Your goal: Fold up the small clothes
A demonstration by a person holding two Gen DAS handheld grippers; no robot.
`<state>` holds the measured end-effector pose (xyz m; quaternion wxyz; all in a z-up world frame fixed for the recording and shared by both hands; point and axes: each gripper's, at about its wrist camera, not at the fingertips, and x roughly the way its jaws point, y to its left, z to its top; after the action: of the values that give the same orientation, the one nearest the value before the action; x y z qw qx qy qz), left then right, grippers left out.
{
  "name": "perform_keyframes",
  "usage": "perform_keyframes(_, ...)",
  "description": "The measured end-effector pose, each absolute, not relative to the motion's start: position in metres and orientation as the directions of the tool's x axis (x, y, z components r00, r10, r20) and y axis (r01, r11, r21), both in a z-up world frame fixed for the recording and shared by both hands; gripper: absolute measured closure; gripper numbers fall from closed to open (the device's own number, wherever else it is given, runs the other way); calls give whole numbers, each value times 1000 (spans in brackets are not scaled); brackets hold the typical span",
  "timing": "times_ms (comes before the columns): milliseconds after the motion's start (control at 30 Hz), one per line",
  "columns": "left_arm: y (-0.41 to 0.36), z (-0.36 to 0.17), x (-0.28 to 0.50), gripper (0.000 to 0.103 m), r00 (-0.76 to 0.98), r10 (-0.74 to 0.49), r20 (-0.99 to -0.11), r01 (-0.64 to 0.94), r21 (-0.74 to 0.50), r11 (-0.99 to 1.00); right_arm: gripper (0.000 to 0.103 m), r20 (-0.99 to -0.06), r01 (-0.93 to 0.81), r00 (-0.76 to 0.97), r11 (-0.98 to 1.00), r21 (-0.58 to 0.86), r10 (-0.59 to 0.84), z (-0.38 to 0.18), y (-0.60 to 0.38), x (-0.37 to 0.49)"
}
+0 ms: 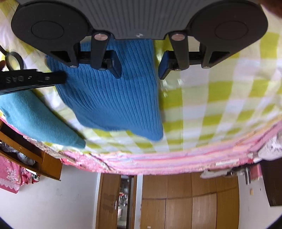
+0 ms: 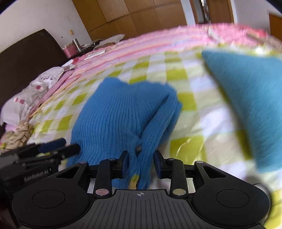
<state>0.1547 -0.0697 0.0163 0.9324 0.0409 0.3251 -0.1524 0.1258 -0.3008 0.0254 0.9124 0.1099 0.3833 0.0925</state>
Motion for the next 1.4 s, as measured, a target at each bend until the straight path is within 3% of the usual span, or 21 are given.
perform_keyframes(133, -70, 25, 166, 53, 772, -234, -592, 305, 21, 952, 72, -623, -68, 770, 988, 136, 139, 52, -287, 121)
perform_keyframes(300, -76, 22, 189, 53, 779, -215, -590, 288, 31, 957, 72, -577, -89, 802, 986, 139, 154, 56, -266, 147)
perform_keyframes(667, -82, 3, 220, 50, 754, -223, -618, 289, 7, 957, 95, -652, -22, 749, 987, 157, 121, 12, -269, 203)
perform_keyframes(933, -73, 15, 206, 49, 758, -209, -619, 259, -8, 966, 95, -638, 9, 761, 982, 190, 116, 24, -273, 184)
perform_keyframes(1033, -65, 18, 192, 49, 760, -208, -616, 255, -13, 967, 88, -627, -1, 769, 980, 198, 128, 33, -273, 164)
perform_keyframes(1233, -67, -6, 178, 49, 703, -184, -687, 268, 17, 963, 88, -677, 10, 729, 987, 159, 102, 13, -268, 141)
perform_keyframes(1400, -68, -1, 158, 49, 709, -170, -685, 273, 44, 961, 86, -666, 30, 740, 986, 165, 89, 26, -266, 127)
